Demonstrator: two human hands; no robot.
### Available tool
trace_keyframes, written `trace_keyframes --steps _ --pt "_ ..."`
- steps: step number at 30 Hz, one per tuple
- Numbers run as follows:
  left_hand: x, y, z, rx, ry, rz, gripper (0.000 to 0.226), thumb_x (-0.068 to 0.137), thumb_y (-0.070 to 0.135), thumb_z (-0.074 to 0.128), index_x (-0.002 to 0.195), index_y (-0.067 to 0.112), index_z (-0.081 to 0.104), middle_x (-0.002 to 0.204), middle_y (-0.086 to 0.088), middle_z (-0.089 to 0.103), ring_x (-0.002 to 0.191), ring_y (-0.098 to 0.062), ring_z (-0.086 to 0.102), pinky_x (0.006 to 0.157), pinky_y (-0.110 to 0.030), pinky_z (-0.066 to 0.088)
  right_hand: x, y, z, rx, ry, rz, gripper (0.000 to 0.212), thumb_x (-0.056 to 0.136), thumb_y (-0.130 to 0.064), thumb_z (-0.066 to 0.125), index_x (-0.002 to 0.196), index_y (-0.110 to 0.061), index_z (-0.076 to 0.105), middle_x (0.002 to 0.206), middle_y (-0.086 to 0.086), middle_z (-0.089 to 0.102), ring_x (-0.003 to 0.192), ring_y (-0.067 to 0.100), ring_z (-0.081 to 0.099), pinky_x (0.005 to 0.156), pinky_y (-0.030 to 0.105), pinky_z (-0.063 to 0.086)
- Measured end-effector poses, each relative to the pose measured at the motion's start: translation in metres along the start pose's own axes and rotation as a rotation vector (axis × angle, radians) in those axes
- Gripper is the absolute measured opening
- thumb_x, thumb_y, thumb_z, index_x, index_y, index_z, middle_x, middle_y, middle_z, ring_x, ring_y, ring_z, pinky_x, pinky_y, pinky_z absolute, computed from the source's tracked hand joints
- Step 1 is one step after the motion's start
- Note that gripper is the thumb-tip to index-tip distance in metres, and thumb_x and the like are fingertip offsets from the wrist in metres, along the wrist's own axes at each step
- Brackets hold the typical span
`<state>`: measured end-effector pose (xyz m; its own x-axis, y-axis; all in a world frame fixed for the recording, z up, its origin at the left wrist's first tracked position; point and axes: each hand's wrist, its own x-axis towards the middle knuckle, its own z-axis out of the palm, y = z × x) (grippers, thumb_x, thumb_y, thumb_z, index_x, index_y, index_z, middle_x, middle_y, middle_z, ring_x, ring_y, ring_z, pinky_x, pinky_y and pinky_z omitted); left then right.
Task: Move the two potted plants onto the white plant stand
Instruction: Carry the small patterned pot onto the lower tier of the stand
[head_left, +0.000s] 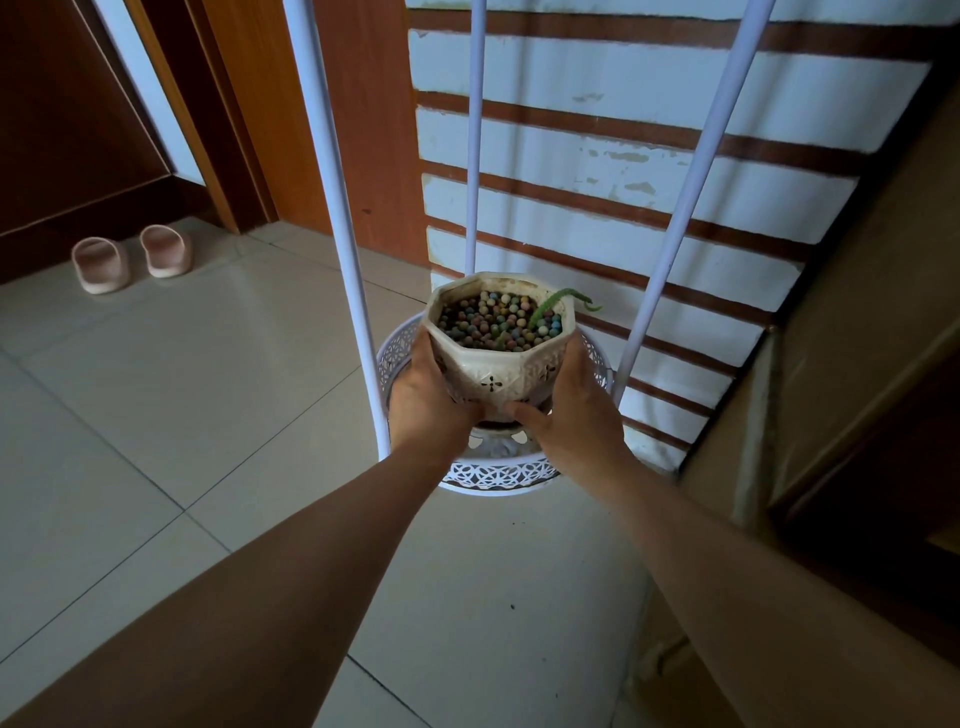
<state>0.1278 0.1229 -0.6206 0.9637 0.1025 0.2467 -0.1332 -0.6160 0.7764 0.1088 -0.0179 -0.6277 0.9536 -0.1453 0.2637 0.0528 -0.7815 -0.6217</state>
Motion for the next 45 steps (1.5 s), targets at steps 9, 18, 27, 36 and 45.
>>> trace_keyframes --steps 9,18,27,36,45 --pt "-0.001 0.003 0.000 0.034 -0.035 -0.008 0.090 0.070 0.016 0.076 0.145 0.011 0.026 0.123 -0.006 0.063 0.111 -0.022 0.060 0.078 -0.022 0.043 0.000 0.001 0.002 -0.025 -0.018 0.008 0.107 0.074 -0.041 0.073 0.148 -0.010 0.002 0.150 0.011 0.033 0.134 0.027 0.039 0.100 0.038 0.041" --pt "-0.003 0.008 -0.003 0.061 -0.043 -0.030 0.087 0.075 0.015 0.071 0.147 0.012 0.022 0.128 -0.008 0.060 0.117 -0.026 0.058 0.088 -0.031 0.048 -0.003 -0.002 -0.003 0.000 -0.039 0.020 0.105 0.073 -0.044 0.073 0.147 -0.013 0.006 0.150 0.006 0.035 0.134 0.025 0.040 0.101 0.046 0.044" --pt "-0.007 0.016 -0.007 0.049 -0.087 -0.054 0.089 0.076 0.017 0.073 0.147 0.011 0.020 0.131 -0.009 0.058 0.119 -0.026 0.055 0.089 -0.029 0.046 -0.001 -0.010 -0.010 0.043 -0.149 0.048 0.106 0.077 -0.040 0.070 0.147 -0.013 -0.005 0.151 0.008 0.030 0.135 0.027 0.038 0.106 0.046 0.040" --pt "-0.047 0.065 -0.051 0.069 -0.269 -0.248 0.083 0.079 0.016 0.070 0.145 0.012 0.019 0.139 -0.012 0.048 0.128 -0.029 0.045 0.095 -0.037 0.043 -0.037 -0.058 -0.062 0.129 -0.221 0.241 0.096 0.087 -0.029 0.062 0.147 -0.016 -0.012 0.157 0.012 0.019 0.139 0.032 0.031 0.108 0.048 0.035" --pt "-0.074 0.167 -0.164 0.136 -0.450 -0.340 0.066 0.088 0.025 0.059 0.146 0.020 0.027 0.142 -0.013 0.048 0.129 -0.030 0.046 0.102 -0.037 0.039 -0.071 -0.166 -0.176 0.052 -0.267 0.366 0.076 0.090 -0.032 0.058 0.147 -0.011 0.012 0.147 0.017 0.034 0.132 0.031 0.039 0.103 0.039 0.037"
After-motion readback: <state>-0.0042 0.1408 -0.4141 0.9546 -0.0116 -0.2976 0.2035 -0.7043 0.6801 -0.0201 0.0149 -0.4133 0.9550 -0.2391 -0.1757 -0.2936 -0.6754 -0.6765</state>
